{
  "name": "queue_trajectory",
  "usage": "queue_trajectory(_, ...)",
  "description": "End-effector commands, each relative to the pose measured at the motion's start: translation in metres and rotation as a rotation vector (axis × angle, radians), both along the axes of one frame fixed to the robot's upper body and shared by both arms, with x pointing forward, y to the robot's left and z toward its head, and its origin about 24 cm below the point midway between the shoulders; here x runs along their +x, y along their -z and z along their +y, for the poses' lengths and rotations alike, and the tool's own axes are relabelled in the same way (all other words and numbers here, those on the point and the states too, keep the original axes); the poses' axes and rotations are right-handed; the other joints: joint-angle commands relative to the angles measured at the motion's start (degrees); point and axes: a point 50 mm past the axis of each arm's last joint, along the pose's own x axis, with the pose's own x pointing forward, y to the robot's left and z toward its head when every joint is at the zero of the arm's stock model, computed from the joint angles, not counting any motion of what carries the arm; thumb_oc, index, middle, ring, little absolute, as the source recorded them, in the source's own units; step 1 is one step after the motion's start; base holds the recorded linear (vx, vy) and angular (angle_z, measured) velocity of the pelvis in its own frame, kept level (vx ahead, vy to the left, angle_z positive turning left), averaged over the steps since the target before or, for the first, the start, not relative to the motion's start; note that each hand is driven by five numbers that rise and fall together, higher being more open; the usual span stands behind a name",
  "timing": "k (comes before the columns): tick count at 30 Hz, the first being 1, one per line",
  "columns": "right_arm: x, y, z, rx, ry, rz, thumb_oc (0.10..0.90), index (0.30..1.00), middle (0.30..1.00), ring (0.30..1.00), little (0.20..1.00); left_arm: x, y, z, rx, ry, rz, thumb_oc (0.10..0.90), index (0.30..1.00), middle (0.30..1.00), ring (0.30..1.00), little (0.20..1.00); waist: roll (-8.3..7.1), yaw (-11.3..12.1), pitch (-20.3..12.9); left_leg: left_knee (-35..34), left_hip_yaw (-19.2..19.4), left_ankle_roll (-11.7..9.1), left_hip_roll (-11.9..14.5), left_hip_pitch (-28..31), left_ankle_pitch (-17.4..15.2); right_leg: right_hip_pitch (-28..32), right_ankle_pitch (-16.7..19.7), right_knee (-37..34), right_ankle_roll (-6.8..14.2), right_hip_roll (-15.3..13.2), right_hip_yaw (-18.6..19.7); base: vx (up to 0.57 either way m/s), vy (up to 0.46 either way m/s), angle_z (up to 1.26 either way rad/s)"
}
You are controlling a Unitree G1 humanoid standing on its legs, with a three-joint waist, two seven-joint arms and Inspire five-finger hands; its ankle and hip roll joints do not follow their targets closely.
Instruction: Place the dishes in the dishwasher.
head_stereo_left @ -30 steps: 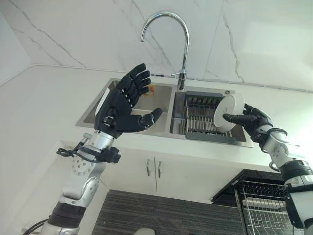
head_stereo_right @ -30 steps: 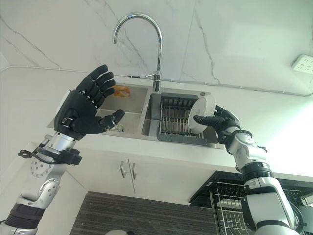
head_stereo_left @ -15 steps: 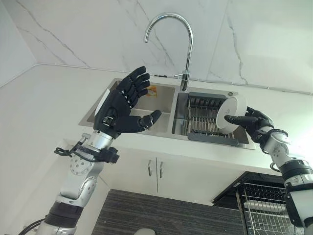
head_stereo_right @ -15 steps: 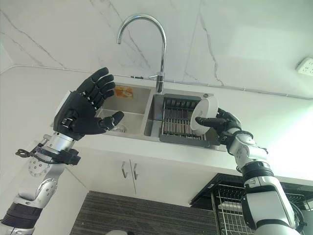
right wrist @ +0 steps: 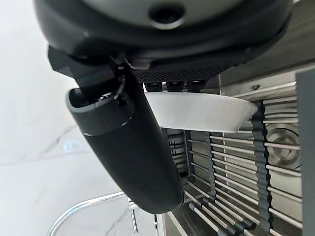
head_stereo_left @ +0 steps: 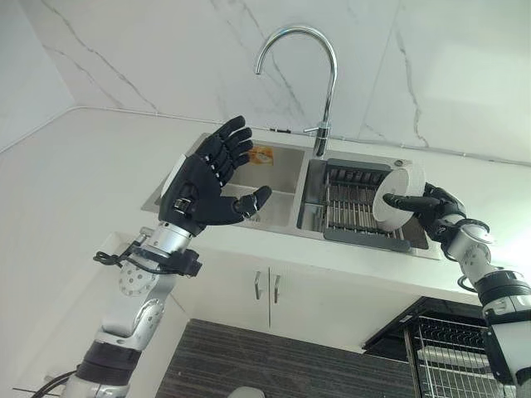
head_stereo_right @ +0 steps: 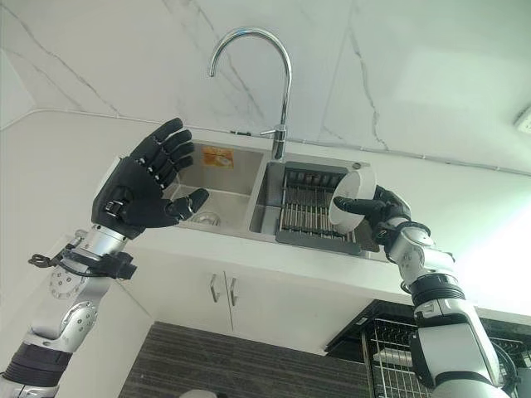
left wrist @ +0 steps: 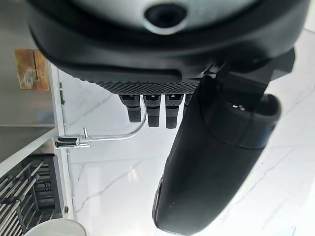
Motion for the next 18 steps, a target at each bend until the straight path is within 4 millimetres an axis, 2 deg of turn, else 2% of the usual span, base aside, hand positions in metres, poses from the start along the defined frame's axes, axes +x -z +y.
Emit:
queue_trajectory(1, 0.015, -0.079, -0.016, -0.040, 0.069, -0.291, 0.800, 0.900, 0.900, 0.900, 0.900, -0.005, -0.044, -0.004, -0.011, 0.050, -0.210, 0.800, 0.900, 0.900, 0.900, 0.900, -0.44, 1.0, -5.1, 3.2, 1.2, -2.5, 2.9, -0.5, -4.3, 3.0, -2.4, 0.0, 2.4, -1.3, 0.9, 0.04, -0.025, 0.06)
queue_trajectory(5, 0.015, -0.078, -0.018, -0.027, 0.100, -0.281, 0.800, 0.900, 0.900, 0.900, 0.900, -0.005, -0.044, -0.003, -0.007, 0.049, -0.197, 0.800, 0.900, 0.900, 0.900, 0.900, -0.35, 1.4, -5.2, 3.2, 0.9, -2.6, 3.0, -0.4, -4.1, 3.3, -2.5, 0.0, 2.4, -1.4, 0.4, 0.04, -0.026, 0.06)
queue_trajectory(6, 0.015, -0.077, -0.018, -0.031, 0.108, -0.274, 0.745, 0.818, 0.818, 0.818, 0.818, -0.005, -0.043, -0.003, -0.007, 0.049, -0.194, 0.800, 0.900, 0.900, 0.900, 0.900, -0.32, 1.6, -5.2, 3.2, 0.8, -2.6, 2.9, -0.5, -4.1, 3.4, -2.6, 0.0, 2.4, -1.5, 0.3, 0.03, -0.020, 0.04)
queue_trajectory(7, 0.015, -0.077, -0.018, -0.034, 0.110, -0.270, 0.653, 0.679, 0.679, 0.679, 0.679, -0.005, -0.043, -0.002, -0.008, 0.050, -0.193, 0.800, 0.900, 0.900, 0.900, 0.900, -0.31, 1.7, -5.2, 3.2, 0.7, -2.6, 2.9, -0.5, -4.1, 3.4, -2.6, 0.0, 2.4, -1.5, 0.3, 0.03, -0.019, 0.04)
queue_trajectory(8, 0.016, -0.077, -0.019, -0.039, 0.114, -0.261, 0.551, 0.526, 0.526, 0.526, 0.526, -0.005, -0.043, -0.002, -0.009, 0.050, -0.190, 0.800, 0.900, 0.900, 0.900, 0.900, -0.29, 1.8, -5.2, 3.2, 0.6, -2.6, 2.9, -0.5, -4.0, 3.4, -2.6, 0.0, 2.4, -1.5, 0.2, 0.02, -0.016, 0.15)
queue_trajectory(9, 0.016, -0.077, -0.021, -0.043, 0.122, -0.253, 0.424, 0.335, 0.335, 0.335, 0.335, -0.005, -0.042, -0.002, -0.009, 0.051, -0.188, 0.800, 0.900, 0.900, 0.900, 0.900, -0.29, 1.9, -5.3, 3.2, 0.6, -2.7, 2.9, -0.6, -3.9, 3.5, -2.6, 0.0, 2.4, -1.5, 0.1, 0.04, -0.021, 0.18)
queue_trajectory(10, 0.016, -0.079, -0.025, -0.066, 0.137, -0.236, 0.400, 0.300, 0.300, 0.300, 0.300, -0.005, -0.042, -0.003, -0.007, 0.052, -0.182, 0.800, 0.900, 0.900, 0.900, 0.900, -0.23, 2.1, -5.3, 3.2, 0.4, -2.7, 2.9, -0.7, -3.8, 3.5, -2.6, 0.0, 2.3, -1.5, -0.1, 0.04, -0.017, 0.23)
queue_trajectory(18, 0.020, -0.082, -0.028, -0.143, 0.184, -0.169, 0.400, 0.300, 0.300, 0.300, 0.300, -0.005, -0.038, -0.002, -0.009, 0.044, -0.151, 0.800, 0.900, 0.900, 0.900, 0.900, -0.13, 3.4, -5.2, 3.2, -0.5, -2.8, 2.7, -1.1, -3.1, 3.8, -2.7, 0.0, 2.0, -1.6, -1.1, 0.01, 0.007, 0.07)
